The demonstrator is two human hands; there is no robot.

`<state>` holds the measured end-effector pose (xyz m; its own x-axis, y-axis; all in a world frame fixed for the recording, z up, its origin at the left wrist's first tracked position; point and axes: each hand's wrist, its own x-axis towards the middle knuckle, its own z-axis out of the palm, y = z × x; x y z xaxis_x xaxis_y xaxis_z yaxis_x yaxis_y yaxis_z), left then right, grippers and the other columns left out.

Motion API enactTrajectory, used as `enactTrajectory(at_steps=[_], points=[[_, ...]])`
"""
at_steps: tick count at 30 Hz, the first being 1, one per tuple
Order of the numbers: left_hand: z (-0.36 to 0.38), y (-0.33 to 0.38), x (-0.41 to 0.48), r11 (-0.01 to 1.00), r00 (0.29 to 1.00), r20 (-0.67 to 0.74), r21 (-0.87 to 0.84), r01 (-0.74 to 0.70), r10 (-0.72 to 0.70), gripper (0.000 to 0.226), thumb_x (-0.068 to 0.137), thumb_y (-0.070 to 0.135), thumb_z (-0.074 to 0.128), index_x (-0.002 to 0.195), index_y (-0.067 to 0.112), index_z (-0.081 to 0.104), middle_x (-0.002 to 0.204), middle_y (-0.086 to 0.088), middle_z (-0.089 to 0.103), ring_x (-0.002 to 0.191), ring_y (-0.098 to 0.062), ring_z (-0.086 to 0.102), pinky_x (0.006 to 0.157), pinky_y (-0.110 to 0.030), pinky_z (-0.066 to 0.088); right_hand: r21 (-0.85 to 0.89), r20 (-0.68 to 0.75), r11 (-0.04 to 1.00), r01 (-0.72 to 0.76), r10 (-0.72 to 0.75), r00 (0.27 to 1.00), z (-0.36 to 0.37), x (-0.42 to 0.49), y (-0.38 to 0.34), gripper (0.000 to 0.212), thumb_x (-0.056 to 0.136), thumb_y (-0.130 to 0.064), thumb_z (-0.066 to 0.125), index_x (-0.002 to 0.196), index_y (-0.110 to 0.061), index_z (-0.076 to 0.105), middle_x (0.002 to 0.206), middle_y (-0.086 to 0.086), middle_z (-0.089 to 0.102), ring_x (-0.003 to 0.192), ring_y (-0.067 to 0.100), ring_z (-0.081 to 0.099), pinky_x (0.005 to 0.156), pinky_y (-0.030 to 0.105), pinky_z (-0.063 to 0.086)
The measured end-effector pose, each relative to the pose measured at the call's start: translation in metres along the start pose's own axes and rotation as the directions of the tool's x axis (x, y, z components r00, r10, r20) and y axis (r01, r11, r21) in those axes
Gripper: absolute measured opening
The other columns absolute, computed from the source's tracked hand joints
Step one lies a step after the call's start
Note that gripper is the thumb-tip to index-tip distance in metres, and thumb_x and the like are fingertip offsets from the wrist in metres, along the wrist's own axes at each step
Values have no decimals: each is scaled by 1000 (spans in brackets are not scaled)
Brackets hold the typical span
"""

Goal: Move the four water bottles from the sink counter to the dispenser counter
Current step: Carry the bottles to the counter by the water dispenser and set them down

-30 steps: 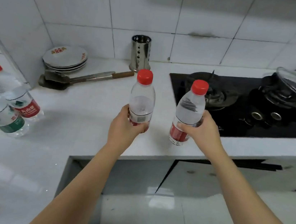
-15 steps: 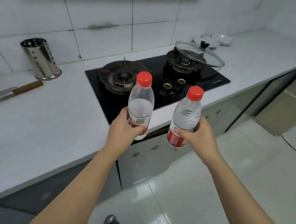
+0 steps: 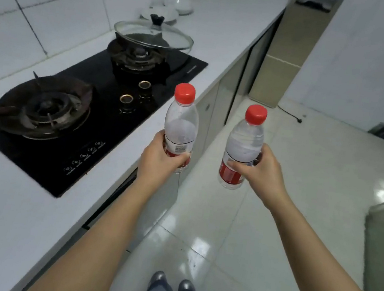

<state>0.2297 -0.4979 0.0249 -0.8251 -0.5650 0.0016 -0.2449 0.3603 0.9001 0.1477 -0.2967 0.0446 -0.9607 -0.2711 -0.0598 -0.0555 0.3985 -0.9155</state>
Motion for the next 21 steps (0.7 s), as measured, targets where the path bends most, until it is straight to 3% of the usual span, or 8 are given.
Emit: enactTrajectory(at_steps=[5, 9, 15, 21], points=[[10, -5, 23, 999, 993, 109, -36, -37, 41, 37, 60, 34, 77, 82, 43, 49, 82, 22, 63, 78, 9, 61, 64, -14, 49, 24, -111, 998, -61, 64, 992, -4, 2, 7, 48, 63, -24, 79, 102, -25, 50, 90, -16, 60, 88, 11, 60, 73, 27, 48], [16, -6, 42, 996, 984, 166, -63, -61, 70, 36, 63, 25, 78, 78, 41, 49, 77, 22, 61, 70, 18, 58, 52, -1, 42, 63, -187, 992, -106, 116, 976, -4, 7, 13, 54, 63, -24, 79, 108, -22, 51, 99, -5, 63, 92, 14, 61, 76, 30, 50], [34, -6, 70, 996, 967, 247, -65, -56, 70, 41, 62, 32, 76, 93, 37, 50, 87, 20, 63, 81, 3, 62, 71, -22, 50, 82, -255, 985, -149, 165, 953, -14, 17, 20, 56, 62, -25, 80, 111, -19, 51, 103, -1, 64, 94, 16, 62, 79, 33, 52], [79, 11, 114, 990, 949, 290, -90, -104, 126, 43, 58, 35, 76, 92, 44, 50, 82, 30, 63, 79, 11, 61, 70, -21, 49, 85, -327, 984, -155, 175, 929, -38, 57, 35, 57, 63, -22, 80, 112, -16, 52, 104, 0, 64, 96, 18, 62, 85, 39, 53]])
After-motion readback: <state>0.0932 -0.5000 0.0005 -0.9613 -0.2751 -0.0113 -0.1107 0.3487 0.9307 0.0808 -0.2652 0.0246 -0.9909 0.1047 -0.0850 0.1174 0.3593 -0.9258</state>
